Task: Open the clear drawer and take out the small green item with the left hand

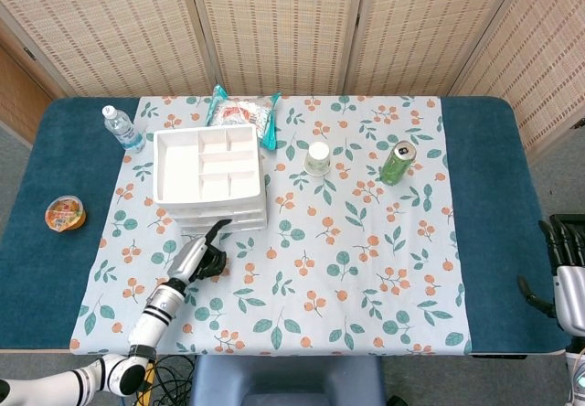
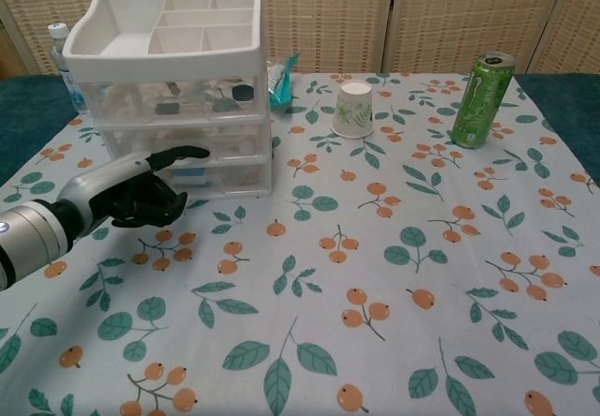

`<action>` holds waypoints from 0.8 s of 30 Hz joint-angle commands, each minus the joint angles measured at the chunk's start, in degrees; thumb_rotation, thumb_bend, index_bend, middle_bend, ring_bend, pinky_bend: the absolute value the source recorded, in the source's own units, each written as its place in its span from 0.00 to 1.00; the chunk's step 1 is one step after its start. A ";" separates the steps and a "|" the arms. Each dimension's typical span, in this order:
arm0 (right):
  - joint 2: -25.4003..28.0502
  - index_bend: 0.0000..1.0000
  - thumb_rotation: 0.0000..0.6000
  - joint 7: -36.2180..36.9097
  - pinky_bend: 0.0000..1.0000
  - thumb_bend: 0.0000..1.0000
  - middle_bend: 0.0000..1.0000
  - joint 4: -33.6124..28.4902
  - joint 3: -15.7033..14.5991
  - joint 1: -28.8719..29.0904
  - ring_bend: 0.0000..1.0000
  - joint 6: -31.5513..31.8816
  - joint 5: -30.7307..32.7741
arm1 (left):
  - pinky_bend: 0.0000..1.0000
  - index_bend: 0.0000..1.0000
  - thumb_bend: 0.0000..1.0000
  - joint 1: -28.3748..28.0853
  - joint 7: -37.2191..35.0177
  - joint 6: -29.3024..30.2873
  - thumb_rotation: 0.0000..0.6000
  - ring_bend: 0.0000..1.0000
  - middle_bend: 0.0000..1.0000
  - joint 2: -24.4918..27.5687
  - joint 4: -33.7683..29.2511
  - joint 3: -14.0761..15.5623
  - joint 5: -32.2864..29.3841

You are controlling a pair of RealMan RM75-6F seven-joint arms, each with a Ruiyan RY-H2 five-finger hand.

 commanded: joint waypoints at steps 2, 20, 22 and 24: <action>0.01 0.00 1.00 -0.09 0.06 0.34 0.00 -0.03 0.00 -0.06 0.03 0.01 0.07 | 1.00 0.07 0.63 -0.20 -1.65 -0.36 1.00 0.93 0.91 -0.45 0.50 -0.14 0.46; -0.30 0.00 1.00 -0.04 0.06 0.34 0.00 0.41 0.09 -0.33 0.03 -0.12 0.58 | 1.00 0.15 0.63 -0.90 -9.33 -1.66 1.00 0.93 0.91 -1.34 2.38 -0.97 1.67; -0.32 0.00 1.00 -0.03 0.06 0.34 0.00 0.44 0.09 -0.36 0.03 -0.09 0.58 | 1.00 0.16 0.63 -0.84 -9.73 -1.40 1.00 0.93 0.91 -1.36 2.48 -0.93 1.93; -0.34 0.00 1.00 -0.05 0.06 0.34 0.00 0.45 0.09 -0.39 0.03 -0.07 0.58 | 1.00 0.17 0.63 -0.75 -9.99 -1.18 1.00 0.93 0.91 -1.27 2.45 -0.83 2.14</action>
